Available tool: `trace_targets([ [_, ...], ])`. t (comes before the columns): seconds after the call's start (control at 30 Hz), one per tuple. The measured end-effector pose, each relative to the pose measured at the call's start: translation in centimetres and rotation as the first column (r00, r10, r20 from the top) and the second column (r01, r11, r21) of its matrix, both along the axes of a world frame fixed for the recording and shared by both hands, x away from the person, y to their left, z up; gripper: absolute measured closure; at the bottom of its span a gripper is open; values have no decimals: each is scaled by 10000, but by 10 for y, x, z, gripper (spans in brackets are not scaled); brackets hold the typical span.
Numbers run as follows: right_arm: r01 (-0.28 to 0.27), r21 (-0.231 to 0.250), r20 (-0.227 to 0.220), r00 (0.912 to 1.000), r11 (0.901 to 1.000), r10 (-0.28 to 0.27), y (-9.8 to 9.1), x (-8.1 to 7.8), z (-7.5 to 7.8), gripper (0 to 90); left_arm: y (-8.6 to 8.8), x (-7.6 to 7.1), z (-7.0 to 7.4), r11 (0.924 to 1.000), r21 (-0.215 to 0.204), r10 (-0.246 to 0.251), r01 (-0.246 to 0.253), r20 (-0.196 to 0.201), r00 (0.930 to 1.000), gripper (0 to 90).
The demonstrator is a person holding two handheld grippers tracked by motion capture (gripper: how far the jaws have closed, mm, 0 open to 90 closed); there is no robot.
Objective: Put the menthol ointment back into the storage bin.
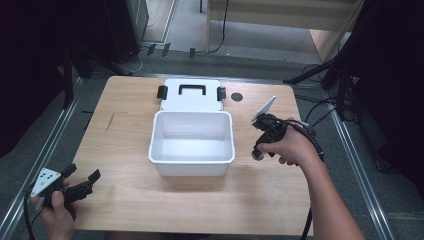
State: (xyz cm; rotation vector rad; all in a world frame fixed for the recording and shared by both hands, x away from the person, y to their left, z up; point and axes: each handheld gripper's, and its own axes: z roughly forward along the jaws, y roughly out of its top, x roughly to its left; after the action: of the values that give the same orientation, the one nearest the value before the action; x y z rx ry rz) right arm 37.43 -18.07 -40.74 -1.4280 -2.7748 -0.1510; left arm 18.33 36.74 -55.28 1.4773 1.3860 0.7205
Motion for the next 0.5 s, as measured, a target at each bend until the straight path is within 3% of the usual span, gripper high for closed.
trace_targets([
  [0.5,-602,-64,108,9981,9982,603,31,9,40,514,0,0,0,10000,-7,10,-10,35,10000,82],
])
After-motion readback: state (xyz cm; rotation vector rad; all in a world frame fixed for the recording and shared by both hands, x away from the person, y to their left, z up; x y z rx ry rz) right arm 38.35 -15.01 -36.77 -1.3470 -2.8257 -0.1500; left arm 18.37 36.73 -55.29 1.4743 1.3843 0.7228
